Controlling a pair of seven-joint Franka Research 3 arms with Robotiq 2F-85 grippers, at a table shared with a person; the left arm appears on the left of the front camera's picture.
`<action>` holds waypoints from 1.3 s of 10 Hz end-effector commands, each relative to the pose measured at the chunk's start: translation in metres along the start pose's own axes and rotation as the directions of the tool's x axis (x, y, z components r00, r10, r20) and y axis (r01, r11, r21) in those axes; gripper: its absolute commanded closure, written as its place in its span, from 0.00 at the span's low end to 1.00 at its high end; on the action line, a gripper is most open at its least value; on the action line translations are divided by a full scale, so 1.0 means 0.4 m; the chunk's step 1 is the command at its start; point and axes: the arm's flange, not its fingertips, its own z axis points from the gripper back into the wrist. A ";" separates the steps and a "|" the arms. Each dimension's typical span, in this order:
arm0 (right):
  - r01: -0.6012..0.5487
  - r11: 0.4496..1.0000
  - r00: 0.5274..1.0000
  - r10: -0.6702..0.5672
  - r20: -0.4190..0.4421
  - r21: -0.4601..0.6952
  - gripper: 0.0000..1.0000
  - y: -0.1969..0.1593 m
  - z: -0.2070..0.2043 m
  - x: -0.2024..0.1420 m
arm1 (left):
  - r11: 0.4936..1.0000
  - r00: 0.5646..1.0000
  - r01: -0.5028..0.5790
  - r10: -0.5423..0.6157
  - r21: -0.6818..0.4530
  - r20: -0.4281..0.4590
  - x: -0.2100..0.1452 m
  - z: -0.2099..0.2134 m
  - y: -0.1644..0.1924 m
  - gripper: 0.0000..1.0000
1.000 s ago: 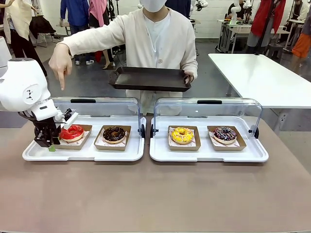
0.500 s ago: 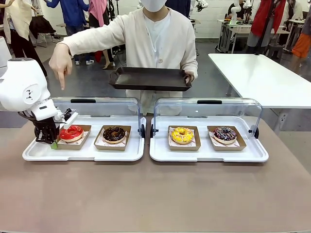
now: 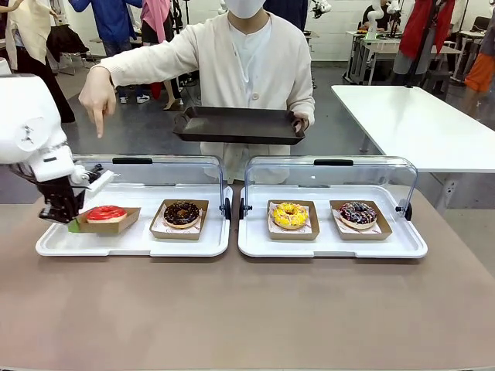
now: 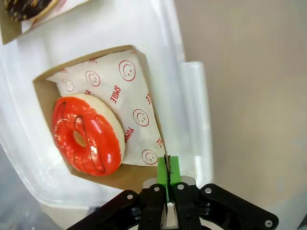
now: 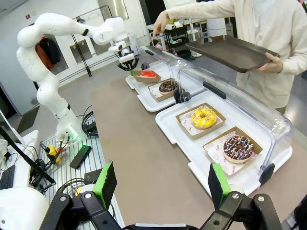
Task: Provide the desired donut to the person.
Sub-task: Pick up and lift the Paper togo box containing the Donut pointed at by the person.
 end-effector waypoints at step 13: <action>-0.007 1.000 1.000 0.007 0.015 0.005 0.00 -0.001 -0.004 -0.001 | 0.970 0.996 -0.081 0.073 0.229 0.042 0.030 0.636 -0.243 1.00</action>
